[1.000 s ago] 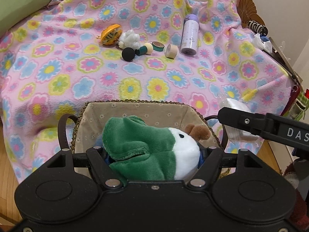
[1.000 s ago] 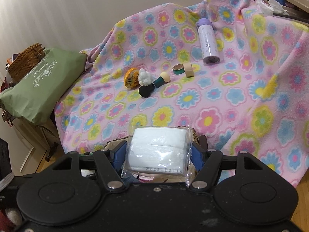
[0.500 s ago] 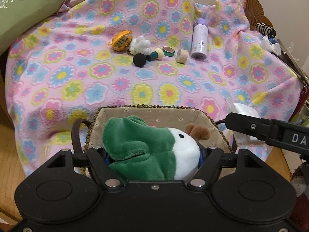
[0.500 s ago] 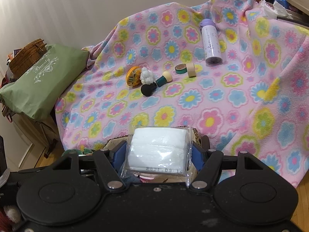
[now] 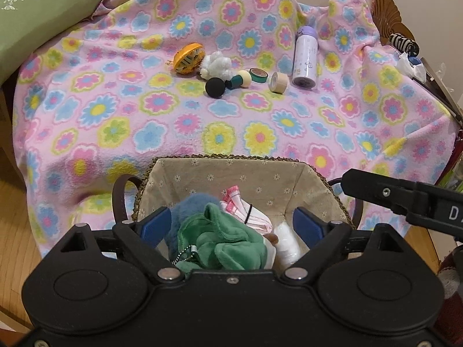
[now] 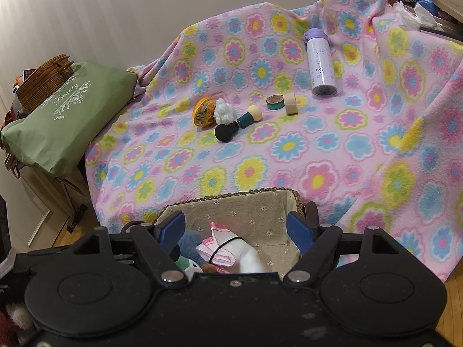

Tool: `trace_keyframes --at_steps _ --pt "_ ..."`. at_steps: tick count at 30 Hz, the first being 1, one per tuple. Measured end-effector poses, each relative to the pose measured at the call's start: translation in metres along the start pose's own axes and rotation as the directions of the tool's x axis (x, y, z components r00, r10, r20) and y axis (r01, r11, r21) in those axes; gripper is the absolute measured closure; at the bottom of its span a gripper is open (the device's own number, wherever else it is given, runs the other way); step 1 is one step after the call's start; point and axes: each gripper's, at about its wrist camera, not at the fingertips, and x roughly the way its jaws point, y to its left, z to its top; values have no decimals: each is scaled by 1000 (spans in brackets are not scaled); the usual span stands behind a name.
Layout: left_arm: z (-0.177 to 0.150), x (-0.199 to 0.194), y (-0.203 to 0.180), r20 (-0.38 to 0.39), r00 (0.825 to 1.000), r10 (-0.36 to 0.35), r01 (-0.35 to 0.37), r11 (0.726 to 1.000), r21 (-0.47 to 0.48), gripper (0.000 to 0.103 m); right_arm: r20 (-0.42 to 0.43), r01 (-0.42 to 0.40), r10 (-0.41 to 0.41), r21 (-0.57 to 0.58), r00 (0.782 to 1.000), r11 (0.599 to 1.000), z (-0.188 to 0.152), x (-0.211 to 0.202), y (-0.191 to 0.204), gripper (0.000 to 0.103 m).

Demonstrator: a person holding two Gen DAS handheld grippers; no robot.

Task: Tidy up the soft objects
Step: 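Open the left tool dropping the green plush while the right tool releases the white pack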

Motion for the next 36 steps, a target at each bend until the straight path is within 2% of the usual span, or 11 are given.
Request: trace_keyframes --at_steps 36 --pt "-1 0 4 -7 1000 11 -11 1000 -11 15 1 7 -7 13 1000 1000 -1 -2 -3 23"
